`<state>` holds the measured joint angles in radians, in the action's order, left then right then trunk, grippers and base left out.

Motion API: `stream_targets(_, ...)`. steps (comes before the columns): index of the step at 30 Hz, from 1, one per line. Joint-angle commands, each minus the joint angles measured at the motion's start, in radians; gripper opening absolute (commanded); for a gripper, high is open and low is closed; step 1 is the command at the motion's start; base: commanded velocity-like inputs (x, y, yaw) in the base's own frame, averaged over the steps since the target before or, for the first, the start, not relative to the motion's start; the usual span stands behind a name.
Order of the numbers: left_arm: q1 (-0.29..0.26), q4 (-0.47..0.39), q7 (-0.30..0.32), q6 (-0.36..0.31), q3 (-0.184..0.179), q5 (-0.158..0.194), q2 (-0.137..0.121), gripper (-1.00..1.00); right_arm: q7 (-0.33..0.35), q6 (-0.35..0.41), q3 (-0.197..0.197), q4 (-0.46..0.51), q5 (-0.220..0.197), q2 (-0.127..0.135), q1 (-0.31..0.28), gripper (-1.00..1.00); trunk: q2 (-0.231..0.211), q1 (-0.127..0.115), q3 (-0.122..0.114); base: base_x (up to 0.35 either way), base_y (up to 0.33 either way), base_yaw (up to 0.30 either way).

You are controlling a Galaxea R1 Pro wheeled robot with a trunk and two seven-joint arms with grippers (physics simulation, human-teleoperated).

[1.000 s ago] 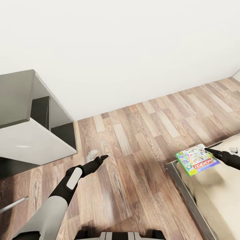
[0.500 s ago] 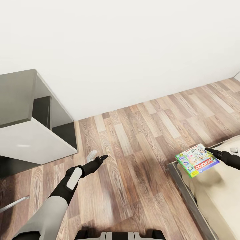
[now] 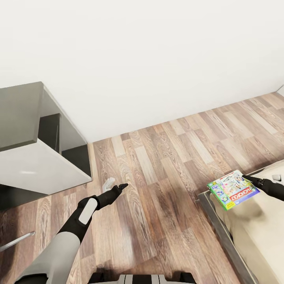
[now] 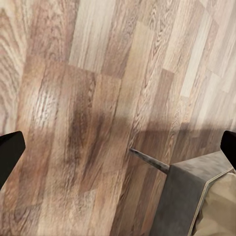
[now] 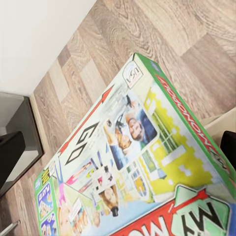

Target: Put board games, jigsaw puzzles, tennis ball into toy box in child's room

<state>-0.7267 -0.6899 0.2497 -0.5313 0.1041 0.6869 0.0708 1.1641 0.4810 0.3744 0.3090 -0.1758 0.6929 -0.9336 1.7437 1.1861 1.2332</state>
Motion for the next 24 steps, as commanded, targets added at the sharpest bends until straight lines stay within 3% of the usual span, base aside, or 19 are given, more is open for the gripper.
stream_targets(1, 0.0, 0.0, 0.002, -0.009, 0.006, 0.003, 0.001, 1.0, 0.002, 0.008, 0.001, -0.001, -0.004, 0.0, -0.001, 1.0, 0.0, 0.0, 0.001, 0.0, 0.0, 0.0)
stream_targets(13, -0.001, 0.0, 0.001, -0.01, 0.006, 0.003, 0.001, 1.0, 0.002, 0.008, 0.001, -0.001, -0.004, 0.0, -0.001, 1.0, 0.0, 0.0, 0.001, -0.004, 0.0, 0.0)
stream_targets(24, -0.001, 0.0, 0.002, -0.01, 0.006, 0.003, 0.001, 1.0, 0.002, 0.007, 0.001, -0.001, -0.004, -0.001, -0.001, 1.0, 0.0, 0.0, 0.001, -0.156, 0.0, 0.0)
